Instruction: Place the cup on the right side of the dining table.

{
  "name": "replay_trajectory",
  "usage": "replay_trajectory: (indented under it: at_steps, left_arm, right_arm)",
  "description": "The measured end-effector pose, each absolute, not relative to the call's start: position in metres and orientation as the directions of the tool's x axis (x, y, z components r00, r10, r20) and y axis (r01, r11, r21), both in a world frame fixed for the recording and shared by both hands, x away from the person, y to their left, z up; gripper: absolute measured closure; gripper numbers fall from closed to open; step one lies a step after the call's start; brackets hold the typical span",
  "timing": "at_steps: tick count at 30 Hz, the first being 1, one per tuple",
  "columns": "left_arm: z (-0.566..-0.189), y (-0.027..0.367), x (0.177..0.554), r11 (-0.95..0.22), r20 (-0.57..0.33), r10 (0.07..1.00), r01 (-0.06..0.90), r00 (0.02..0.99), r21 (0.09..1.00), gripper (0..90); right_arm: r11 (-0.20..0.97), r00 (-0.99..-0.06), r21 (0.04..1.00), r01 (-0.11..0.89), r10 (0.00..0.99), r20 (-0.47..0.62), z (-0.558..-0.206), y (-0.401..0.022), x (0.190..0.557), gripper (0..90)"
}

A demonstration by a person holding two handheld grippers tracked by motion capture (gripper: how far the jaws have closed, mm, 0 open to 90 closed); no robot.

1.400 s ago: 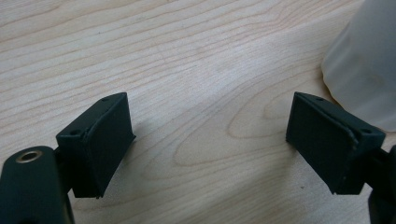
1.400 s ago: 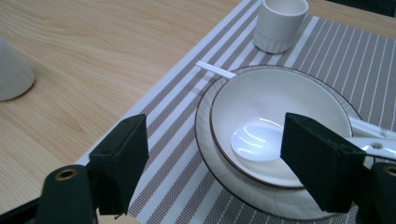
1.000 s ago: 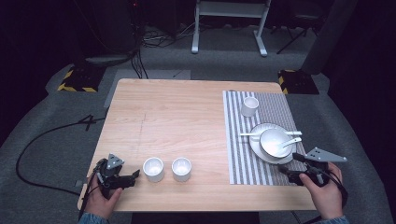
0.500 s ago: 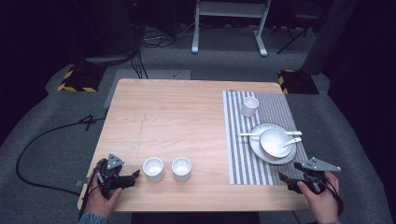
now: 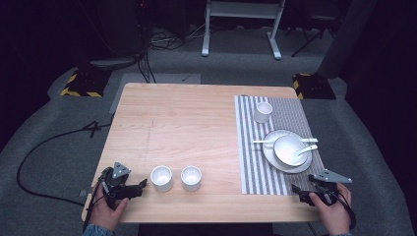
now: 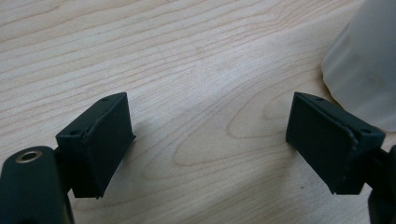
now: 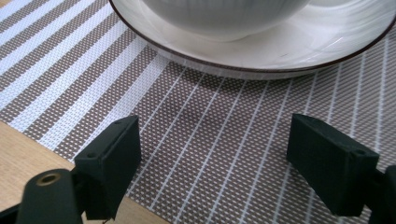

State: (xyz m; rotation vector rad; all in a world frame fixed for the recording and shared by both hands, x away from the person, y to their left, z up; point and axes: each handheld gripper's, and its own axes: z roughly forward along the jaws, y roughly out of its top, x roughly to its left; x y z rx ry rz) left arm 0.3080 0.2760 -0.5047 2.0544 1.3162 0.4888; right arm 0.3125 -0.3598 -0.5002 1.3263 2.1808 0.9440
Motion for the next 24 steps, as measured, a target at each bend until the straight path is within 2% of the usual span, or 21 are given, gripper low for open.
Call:
replay_trajectory:
  at_steps: [1, 24]
  left_arm:
    - [-0.5047, 0.2761, 0.308, -0.292, -0.03, 0.903, 0.664, 0.429, 0.688, 14.8]
    - [-0.5047, 0.276, 0.308, -0.292, -0.031, 0.903, 0.664, 0.429, 0.688, 14.8]
  right_arm:
    - [0.311, -0.456, 0.736, 0.601, 0.89, -0.004, -0.5024, -0.3589, 0.3127, 15.7]
    - [0.307, -0.45, 0.741, 0.598, 0.893, -0.006, -0.5037, -0.3575, 0.313, 15.3]
